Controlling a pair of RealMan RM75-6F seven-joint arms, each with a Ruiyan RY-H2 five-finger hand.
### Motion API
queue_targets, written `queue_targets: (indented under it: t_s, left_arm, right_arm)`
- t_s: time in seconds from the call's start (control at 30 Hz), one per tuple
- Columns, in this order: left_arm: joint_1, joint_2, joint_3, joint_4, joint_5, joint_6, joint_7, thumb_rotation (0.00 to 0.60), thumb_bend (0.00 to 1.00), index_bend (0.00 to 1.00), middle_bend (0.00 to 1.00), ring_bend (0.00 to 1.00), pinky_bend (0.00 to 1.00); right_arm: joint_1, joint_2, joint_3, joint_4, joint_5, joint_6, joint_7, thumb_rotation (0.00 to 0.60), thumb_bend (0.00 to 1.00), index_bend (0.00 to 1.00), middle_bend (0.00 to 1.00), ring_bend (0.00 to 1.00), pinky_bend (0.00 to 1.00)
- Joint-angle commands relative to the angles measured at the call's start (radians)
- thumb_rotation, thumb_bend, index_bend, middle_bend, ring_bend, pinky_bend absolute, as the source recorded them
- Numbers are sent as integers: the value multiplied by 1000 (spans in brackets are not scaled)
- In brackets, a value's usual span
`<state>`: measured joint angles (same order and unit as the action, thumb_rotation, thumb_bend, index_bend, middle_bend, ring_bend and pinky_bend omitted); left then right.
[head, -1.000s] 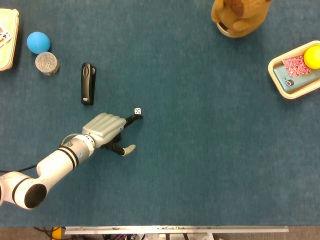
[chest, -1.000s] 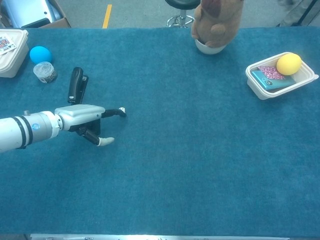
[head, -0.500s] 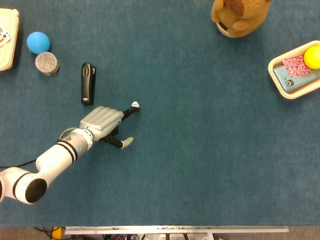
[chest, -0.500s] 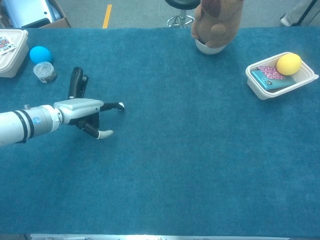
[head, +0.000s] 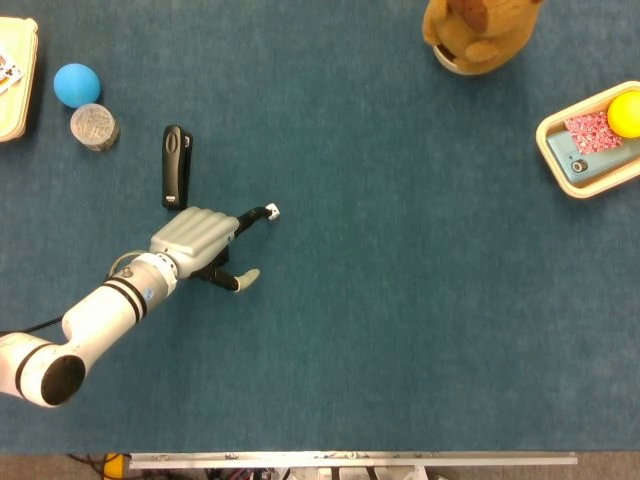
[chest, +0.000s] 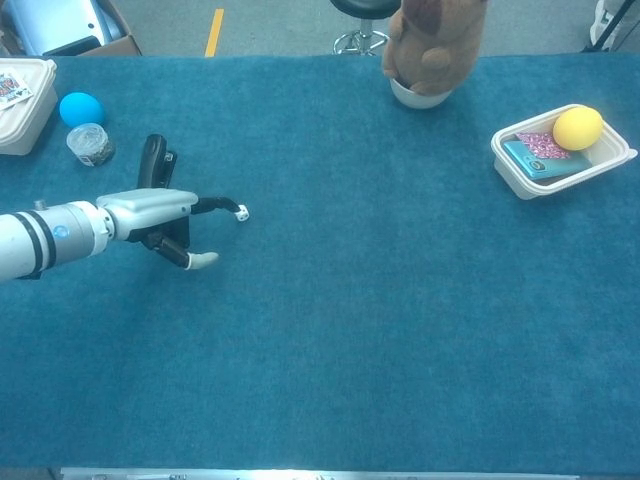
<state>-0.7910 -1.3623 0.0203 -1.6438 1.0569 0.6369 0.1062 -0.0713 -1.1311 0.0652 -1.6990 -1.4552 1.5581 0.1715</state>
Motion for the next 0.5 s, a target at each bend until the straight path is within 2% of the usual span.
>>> queue_targets:
  t_s: [0.03,0.5]
  left_arm:
    - [1,-1,3,-1,-1,1,1,356,364,42,1000,1000,1000]
    - [-2,-17,16,21,-25,10,32,351,364,42,1000,1000,1000]
  right_arm:
    - [-2,0,0,0,-1,2,1,600,290,373,231,14,63]
    - [-8,3,-3,-2,-3,9,1,600,289,373,231,14,63]
